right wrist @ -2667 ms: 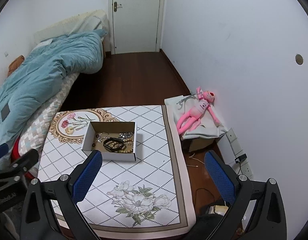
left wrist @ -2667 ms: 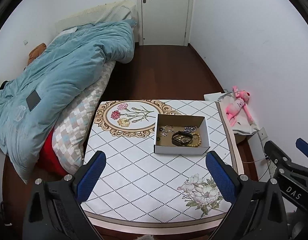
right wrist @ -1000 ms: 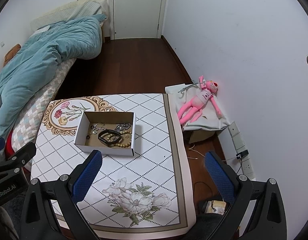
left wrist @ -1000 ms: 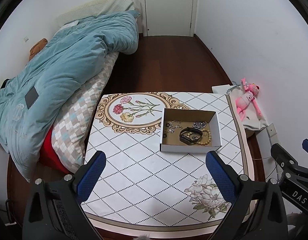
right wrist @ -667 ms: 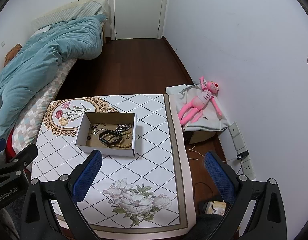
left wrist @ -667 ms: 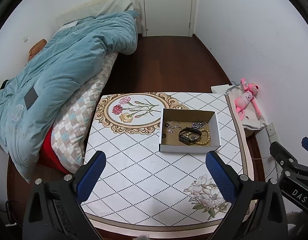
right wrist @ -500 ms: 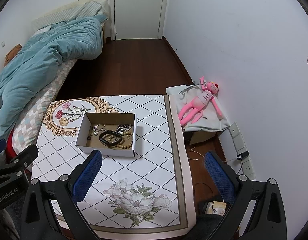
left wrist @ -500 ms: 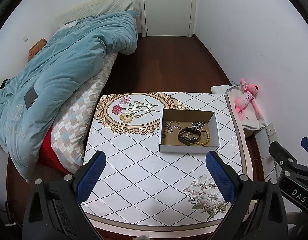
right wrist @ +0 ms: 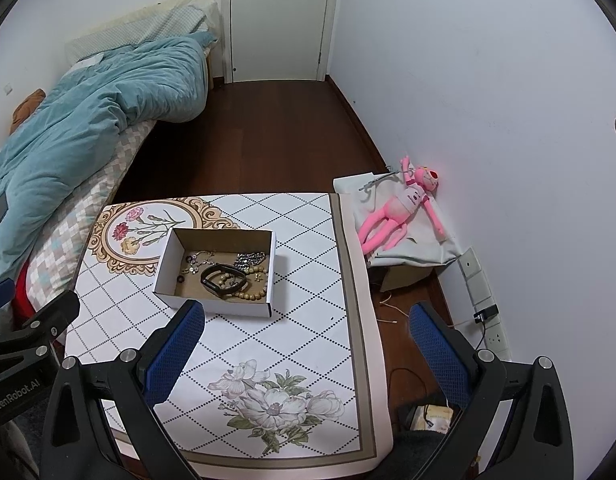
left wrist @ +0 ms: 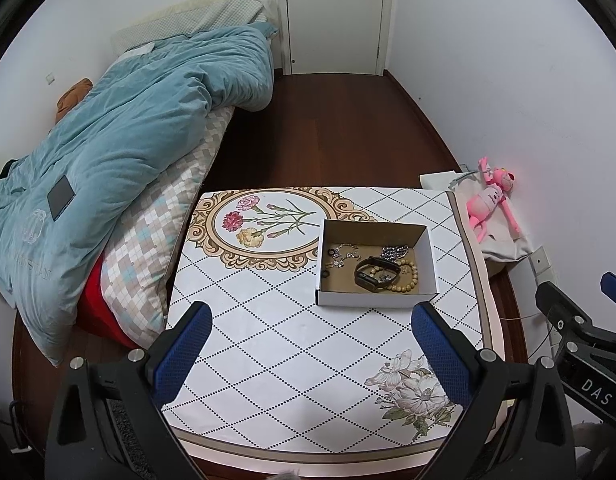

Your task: Organize jewelry

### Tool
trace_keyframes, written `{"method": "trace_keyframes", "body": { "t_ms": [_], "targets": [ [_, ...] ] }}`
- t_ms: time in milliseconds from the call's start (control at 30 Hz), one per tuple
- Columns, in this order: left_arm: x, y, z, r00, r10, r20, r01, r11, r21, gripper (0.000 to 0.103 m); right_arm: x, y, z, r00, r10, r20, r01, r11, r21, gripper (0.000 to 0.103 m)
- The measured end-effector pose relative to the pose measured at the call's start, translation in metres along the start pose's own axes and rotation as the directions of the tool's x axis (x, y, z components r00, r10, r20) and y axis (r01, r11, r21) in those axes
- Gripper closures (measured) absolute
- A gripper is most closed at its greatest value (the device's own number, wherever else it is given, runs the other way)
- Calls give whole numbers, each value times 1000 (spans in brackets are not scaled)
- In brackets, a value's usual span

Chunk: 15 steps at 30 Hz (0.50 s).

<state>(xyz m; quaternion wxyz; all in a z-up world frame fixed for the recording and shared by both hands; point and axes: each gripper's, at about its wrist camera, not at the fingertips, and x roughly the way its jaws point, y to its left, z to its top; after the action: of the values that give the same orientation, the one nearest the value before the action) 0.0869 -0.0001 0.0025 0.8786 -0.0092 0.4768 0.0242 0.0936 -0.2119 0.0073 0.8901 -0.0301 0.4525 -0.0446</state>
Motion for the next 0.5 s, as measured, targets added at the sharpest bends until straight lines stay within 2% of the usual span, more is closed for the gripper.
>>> {"method": "trace_keyframes", "body": {
  "t_ms": [500],
  "targets": [
    [1, 2, 4, 1000, -1, -9, 0, 1000, -7, 1, 0, 2, -1, 1000, 2, -1, -2, 1000, 2, 0]
  ]
}}
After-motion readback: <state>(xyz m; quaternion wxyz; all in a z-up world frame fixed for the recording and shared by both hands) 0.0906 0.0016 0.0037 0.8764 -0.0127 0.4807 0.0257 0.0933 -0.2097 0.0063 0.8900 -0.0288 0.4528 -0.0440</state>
